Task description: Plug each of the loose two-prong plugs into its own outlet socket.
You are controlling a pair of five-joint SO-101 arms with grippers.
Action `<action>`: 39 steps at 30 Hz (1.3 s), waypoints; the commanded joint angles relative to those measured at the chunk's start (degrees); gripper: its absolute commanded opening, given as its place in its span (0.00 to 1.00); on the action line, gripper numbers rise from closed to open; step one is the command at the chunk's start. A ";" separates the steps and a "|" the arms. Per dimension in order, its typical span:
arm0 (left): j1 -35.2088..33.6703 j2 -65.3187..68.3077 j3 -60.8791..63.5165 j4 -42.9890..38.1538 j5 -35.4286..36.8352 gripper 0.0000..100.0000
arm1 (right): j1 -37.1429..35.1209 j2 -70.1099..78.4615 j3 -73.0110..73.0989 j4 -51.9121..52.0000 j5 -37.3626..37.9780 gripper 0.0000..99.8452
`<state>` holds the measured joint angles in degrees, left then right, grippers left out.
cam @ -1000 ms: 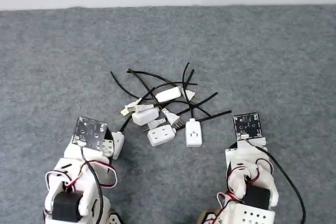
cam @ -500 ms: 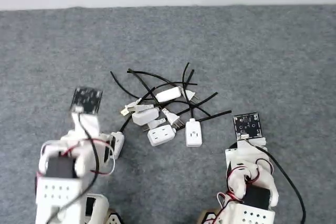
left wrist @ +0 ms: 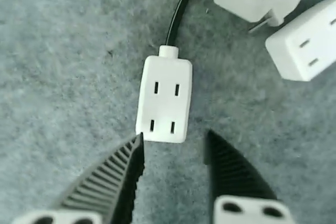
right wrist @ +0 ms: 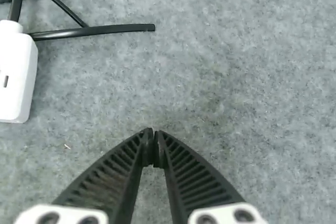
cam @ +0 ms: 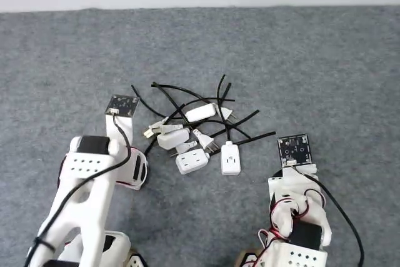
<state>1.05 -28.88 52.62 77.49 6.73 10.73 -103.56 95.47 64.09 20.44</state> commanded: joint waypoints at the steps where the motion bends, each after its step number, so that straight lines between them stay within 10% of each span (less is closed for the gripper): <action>1: 0.44 1.58 -2.68 -1.41 0.79 0.27 | 1.19 -0.31 0.97 0.04 1.93 0.01; 39: -0.35 10.55 -5.32 -7.56 -7.30 0.27 | 1.19 -0.31 0.97 0.04 3.08 0.01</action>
<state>0.97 -18.42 49.01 70.11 0.22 10.73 -103.56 95.47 64.09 22.99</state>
